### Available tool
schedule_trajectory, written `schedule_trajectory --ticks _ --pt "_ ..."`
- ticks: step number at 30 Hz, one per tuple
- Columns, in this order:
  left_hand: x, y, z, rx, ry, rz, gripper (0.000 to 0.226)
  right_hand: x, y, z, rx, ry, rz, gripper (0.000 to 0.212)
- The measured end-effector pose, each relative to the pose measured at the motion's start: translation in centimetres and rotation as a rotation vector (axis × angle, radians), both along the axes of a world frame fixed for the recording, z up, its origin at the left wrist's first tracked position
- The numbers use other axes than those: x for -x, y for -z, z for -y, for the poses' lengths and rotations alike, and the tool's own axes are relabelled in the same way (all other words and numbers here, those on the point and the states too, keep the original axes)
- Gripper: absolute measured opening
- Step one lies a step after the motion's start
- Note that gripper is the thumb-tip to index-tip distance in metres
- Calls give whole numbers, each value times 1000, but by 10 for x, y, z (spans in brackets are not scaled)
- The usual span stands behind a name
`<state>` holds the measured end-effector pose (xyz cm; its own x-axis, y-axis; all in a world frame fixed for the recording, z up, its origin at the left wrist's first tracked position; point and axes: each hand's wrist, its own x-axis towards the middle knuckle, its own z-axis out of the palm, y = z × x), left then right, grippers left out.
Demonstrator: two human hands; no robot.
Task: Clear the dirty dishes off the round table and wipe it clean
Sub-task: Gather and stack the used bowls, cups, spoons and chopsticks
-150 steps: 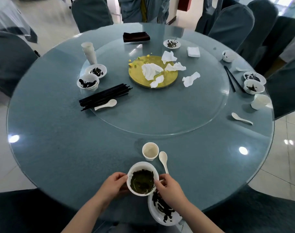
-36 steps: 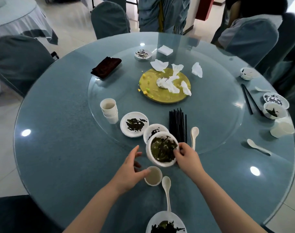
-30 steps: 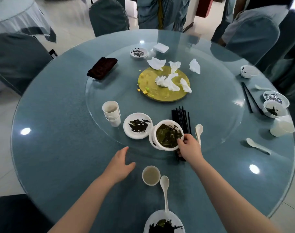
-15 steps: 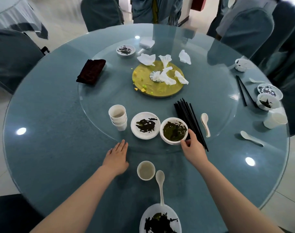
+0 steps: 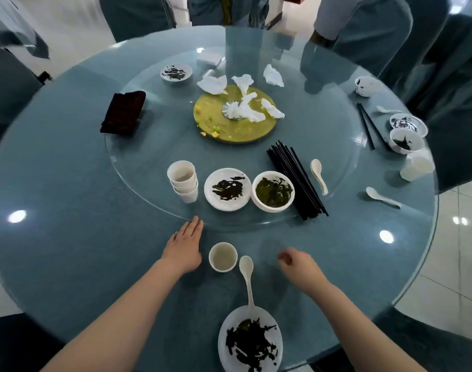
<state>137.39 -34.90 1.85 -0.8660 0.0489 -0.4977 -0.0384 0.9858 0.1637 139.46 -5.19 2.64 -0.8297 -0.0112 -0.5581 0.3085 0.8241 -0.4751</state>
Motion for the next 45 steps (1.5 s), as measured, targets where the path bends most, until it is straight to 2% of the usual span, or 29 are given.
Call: schedule_trajectory --ticks 2,8,10,12,19,25,30,36,40,45 --pt "-1 2 0 -36 -16 11 85 -23 12 0 -22 -115 90 22" --pt "-2 5 -3 -16 -21 9 87 -57 13 10 -28 -345 154 25" --pt "-2 7 -5 -16 -23 6 88 -64 14 16 -82 -462 139 24" --pt "-3 8 -5 -20 -26 6 89 -68 16 18 -118 -484 98 20" --pt "-2 9 -2 -16 -26 10 91 -50 7 -3 -85 -328 87 20" --pt "-3 9 -3 -29 -37 24 91 -21 -22 -36 -50 -182 209 14" --pt "-2 8 -2 -36 -42 30 90 1 -51 -40 84 -53 241 10" --pt "-3 7 -3 -27 -47 35 90 32 -75 -20 302 113 119 11" --pt "-1 5 -2 -14 -49 50 93 54 -69 15 487 332 -6 9" --pt "-2 2 0 -40 -44 53 91 71 -48 66 687 493 32 13"
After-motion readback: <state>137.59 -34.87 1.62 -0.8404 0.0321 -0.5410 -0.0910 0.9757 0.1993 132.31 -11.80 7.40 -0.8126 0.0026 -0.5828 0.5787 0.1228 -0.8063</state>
